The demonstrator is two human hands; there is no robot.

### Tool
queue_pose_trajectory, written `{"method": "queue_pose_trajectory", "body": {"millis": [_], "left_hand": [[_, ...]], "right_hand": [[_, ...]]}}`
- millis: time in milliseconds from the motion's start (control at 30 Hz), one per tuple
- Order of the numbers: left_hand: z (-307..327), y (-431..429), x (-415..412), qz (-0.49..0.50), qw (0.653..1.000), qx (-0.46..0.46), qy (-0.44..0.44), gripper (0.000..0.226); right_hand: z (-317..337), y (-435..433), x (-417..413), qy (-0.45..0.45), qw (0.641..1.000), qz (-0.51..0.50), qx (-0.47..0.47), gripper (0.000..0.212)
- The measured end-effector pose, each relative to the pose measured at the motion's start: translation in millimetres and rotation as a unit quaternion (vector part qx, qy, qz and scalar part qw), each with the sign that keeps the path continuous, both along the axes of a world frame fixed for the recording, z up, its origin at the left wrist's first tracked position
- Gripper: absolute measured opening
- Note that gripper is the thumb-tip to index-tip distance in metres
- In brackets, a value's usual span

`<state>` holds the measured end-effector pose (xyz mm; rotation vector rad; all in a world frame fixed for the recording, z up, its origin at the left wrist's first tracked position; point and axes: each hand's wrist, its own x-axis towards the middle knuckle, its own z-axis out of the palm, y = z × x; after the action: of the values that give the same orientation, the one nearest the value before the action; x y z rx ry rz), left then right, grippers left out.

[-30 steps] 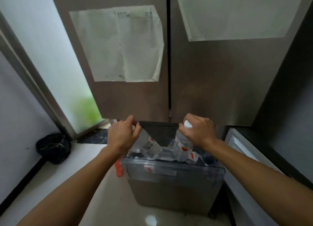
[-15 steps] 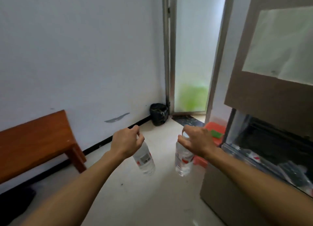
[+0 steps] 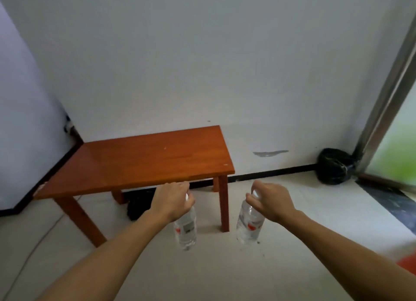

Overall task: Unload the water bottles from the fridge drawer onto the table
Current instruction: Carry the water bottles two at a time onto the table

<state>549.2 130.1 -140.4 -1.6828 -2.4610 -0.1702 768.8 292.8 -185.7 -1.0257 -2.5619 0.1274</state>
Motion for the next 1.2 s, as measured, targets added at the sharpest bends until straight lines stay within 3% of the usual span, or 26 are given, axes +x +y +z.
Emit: {"method": "queue_pose_trajectory", "body": {"millis": [300,500,767,1200], "left_hand": [[-39.7,-51.7,-172.1,0.158,0.985,-0.017,-0.067,0.024],[-40.0,-48.5,-287.0,0.222,0.972,-0.030,-0.066,0.022],[-35.7,-68.6,-416.0,0.321,0.941,0.033,-0.106,0.017],[-59.6,-84.3,-681.8,0.257,0.963,-0.040,-0.068,0.022]], "right_hand": [[-13.0,10.0,-219.8,-0.031,0.988,0.153,-0.014,0.027],[-21.9,36.9,-373.9,-0.027,0.972,0.235,0.001,0.043],[-13.8,41.1,-550.0,-0.057,0.952,0.299,-0.006,0.031],[-41.5,10.2,-789.9,-0.069,0.969,0.232,-0.051,0.030]]}}
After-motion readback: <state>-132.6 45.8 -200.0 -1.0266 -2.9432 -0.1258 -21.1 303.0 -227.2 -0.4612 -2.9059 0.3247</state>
